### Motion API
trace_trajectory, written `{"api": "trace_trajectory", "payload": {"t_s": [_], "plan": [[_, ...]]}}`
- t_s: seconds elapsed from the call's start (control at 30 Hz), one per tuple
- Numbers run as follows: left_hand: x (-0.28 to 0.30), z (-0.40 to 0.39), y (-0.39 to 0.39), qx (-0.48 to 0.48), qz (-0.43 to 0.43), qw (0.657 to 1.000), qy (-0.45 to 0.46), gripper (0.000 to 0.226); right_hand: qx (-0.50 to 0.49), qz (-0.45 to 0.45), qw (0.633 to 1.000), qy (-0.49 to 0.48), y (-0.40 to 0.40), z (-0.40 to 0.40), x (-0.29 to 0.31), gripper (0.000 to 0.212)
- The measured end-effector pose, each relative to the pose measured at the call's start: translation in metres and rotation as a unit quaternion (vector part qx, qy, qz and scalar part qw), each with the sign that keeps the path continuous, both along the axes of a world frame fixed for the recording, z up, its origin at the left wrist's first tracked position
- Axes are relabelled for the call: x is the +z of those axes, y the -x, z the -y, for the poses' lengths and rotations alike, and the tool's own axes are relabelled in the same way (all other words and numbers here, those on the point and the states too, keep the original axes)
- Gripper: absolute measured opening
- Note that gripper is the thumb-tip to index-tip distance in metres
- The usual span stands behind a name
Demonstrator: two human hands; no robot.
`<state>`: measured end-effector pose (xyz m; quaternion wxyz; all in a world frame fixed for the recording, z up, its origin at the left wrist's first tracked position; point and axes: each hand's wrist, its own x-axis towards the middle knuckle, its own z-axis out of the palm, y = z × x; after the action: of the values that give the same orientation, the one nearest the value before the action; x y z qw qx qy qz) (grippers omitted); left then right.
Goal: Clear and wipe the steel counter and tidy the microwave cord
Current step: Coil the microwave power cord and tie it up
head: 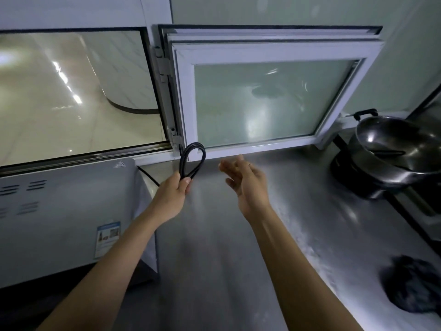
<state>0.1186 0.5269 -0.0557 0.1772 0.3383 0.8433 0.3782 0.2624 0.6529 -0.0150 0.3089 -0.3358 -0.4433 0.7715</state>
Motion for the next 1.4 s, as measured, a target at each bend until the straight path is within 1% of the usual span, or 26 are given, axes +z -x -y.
{"api": "trace_trajectory", "payload": {"t_s": [0.17, 0.2, 0.3, 0.4, 0.6, 0.7, 0.77, 0.87, 0.93, 1.0, 1.07, 1.13, 1.23, 1.27, 1.33, 1.37, 1.4], "plan": [[-0.001, 0.003, -0.001, -0.013, -0.002, 1.0, 0.02, 0.032, 0.007, 0.0, 1.0, -0.02, -0.006, -0.003, 0.001, 0.039], [-0.001, 0.004, -0.001, -0.014, -0.002, 1.0, 0.025, 0.032, 0.007, 0.0, 1.0, -0.026, -0.007, -0.003, 0.001, 0.037], [-0.003, 0.004, -0.003, -0.012, -0.003, 0.999, 0.036, 0.033, 0.017, -0.004, 0.998, -0.054, -0.007, -0.005, 0.0, 0.02], [-0.003, 0.003, -0.005, -0.01, 0.004, 0.999, 0.04, 0.031, 0.031, -0.006, 0.995, -0.095, -0.006, -0.006, -0.003, 0.019], [-0.002, 0.002, -0.007, -0.005, 0.005, 0.999, 0.047, 0.03, 0.05, 0.015, 0.979, -0.198, -0.003, -0.005, -0.005, 0.036], [-0.001, 0.003, -0.008, -0.008, 0.0, 0.999, 0.053, 0.033, 0.048, 0.04, 0.975, -0.215, -0.002, -0.009, -0.006, 0.033], [-0.002, 0.005, -0.009, -0.01, -0.002, 0.998, 0.062, 0.036, 0.056, 0.071, 0.97, -0.225, -0.001, -0.011, -0.006, 0.036], [-0.003, 0.008, -0.01, -0.018, -0.011, 0.997, 0.074, 0.037, 0.099, 0.122, 0.95, -0.271, 0.001, -0.013, -0.002, 0.053], [-0.005, 0.009, -0.01, -0.028, -0.015, 0.996, 0.079, 0.035, 0.136, 0.154, 0.925, -0.32, 0.003, -0.014, 0.002, 0.069], [-0.005, 0.01, -0.01, -0.047, -0.024, 0.994, 0.092, 0.033, 0.17, 0.197, 0.892, -0.37, 0.006, -0.016, 0.004, 0.074], [-0.005, 0.011, -0.01, -0.064, -0.039, 0.991, 0.108, 0.029, 0.189, 0.228, 0.86, -0.416, 0.01, -0.017, 0.006, 0.068], [-0.003, 0.012, -0.011, -0.076, -0.05, 0.988, 0.126, 0.024, 0.198, 0.244, 0.838, -0.446, 0.013, -0.018, 0.008, 0.063], [-0.001, 0.013, -0.011, -0.101, -0.069, 0.983, 0.136, 0.02, 0.224, 0.269, 0.808, -0.475, 0.016, -0.019, 0.008, 0.062], [0.0, 0.013, -0.011, -0.107, -0.074, 0.982, 0.135, 0.02, 0.236, 0.268, 0.805, -0.473, 0.017, -0.018, 0.008, 0.058], [0.002, 0.013, -0.012, -0.116, -0.078, 0.982, 0.126, 0.018, 0.252, 0.25, 0.822, -0.445, 0.017, -0.016, 0.009, 0.044], [0.003, 0.013, -0.012, -0.117, -0.077, 0.983, 0.119, 0.017, 0.256, 0.241, 0.835, -0.424, 0.017, -0.016, 0.009, 0.042], [0.004, 0.013, -0.012, -0.117, -0.074, 0.984, 0.115, 0.016, 0.257, 0.234, 0.846, -0.404, 0.017, -0.015, 0.009, 0.045]]}}
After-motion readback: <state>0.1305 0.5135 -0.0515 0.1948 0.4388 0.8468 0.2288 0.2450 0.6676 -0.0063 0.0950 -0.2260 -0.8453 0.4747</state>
